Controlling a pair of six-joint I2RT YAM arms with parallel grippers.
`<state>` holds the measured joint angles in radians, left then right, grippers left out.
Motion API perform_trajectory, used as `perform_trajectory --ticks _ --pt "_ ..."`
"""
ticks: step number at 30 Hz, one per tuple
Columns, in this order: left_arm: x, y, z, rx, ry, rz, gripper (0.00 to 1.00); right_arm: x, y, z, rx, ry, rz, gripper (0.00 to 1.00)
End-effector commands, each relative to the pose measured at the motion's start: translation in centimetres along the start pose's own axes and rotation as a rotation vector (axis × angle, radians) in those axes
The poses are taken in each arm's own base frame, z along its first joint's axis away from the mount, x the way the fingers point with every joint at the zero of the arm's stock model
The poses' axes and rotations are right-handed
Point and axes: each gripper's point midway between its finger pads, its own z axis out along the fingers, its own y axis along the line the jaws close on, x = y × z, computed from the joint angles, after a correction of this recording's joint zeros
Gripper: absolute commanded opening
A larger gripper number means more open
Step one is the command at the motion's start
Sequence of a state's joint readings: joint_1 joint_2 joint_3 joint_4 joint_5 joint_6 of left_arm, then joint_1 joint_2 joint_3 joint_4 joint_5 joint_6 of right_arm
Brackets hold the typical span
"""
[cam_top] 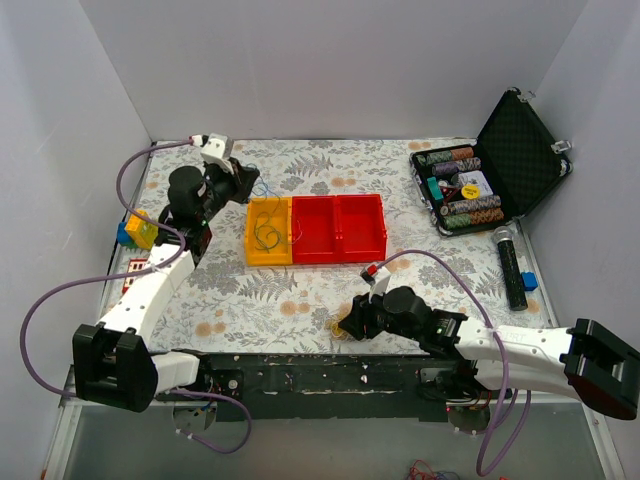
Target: Untangle the cables
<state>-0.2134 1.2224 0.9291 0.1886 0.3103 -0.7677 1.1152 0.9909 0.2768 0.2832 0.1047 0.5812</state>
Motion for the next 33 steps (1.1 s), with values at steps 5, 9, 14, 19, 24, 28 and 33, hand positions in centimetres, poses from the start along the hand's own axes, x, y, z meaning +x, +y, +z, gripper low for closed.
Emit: perform_trajectory --ticks 5,9,14,19,24,28,33 --pt "-7.3 -2.5 -0.8 0.131 -0.143 0.001 0.0 0.2 0.2 0.3 -0.007 0.003 0.005 0.48" --pt "-5.5 -2.2 -0.9 0.126 -0.108 -0.006 0.0 0.3 0.4 0.5 -0.012 0.008 0.007 0.47" --pt "-2.8 -1.9 -1.1 0.117 -0.054 -0.004 0.0 0.3 0.3 0.4 -0.014 0.009 0.009 0.47" --pt "-0.8 -0.9 -0.8 0.083 -0.022 0.021 0.0 0.2 0.2 0.1 -0.008 0.001 0.011 0.47" --pt "-0.2 -0.1 -0.3 0.058 -0.013 0.035 0.0 0.2 0.1 -0.1 -0.001 -0.003 0.015 0.47" --pt "-0.1 0.2 -0.3 0.049 -0.017 0.056 0.0 0.3 0.0 -0.3 0.001 -0.005 0.02 0.47" --pt "1.9 1.5 0.6 0.019 0.032 0.099 0.0 0.3 -0.1 -0.2 0.003 -0.005 0.024 0.47"
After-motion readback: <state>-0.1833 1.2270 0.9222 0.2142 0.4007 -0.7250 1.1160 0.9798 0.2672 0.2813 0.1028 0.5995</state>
